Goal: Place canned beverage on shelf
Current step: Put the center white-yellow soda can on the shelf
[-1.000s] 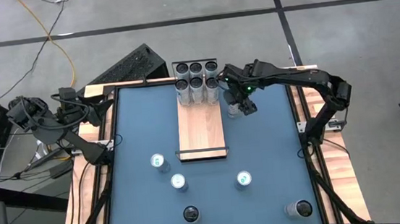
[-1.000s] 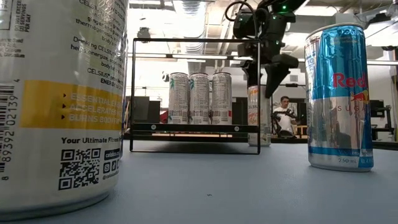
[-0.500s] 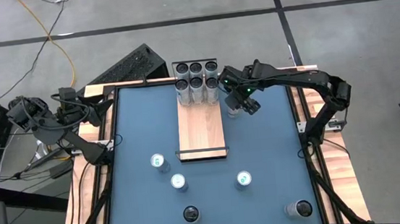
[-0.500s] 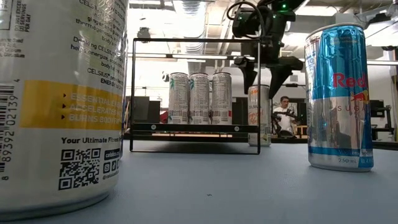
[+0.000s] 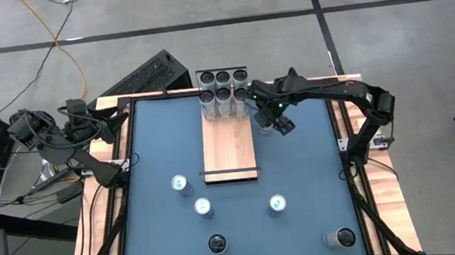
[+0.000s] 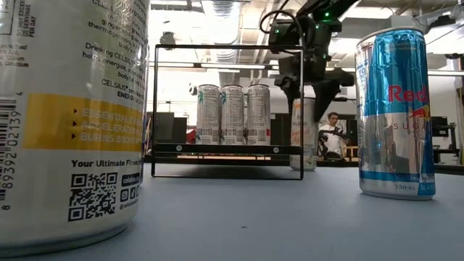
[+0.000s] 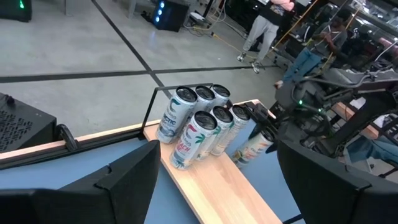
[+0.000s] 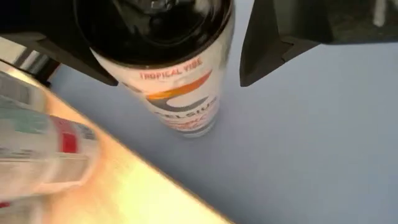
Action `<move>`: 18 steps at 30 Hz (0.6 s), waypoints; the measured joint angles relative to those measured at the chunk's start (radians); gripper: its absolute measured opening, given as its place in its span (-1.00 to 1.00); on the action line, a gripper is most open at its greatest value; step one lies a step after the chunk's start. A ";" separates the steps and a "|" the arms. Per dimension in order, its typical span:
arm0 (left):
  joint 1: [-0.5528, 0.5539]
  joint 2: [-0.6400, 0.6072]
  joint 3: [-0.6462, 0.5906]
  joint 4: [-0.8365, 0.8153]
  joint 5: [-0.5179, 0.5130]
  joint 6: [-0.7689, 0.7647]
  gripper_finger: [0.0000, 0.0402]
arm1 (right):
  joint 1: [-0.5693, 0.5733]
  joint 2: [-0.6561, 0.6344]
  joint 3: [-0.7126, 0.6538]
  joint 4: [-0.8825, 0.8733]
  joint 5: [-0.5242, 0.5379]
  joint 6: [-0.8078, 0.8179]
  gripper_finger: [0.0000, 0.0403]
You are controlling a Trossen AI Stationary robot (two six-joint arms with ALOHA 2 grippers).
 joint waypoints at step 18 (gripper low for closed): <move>0.000 0.000 0.000 0.000 0.001 -0.004 0.54 | -0.001 0.014 0.000 -0.094 0.078 0.522 0.17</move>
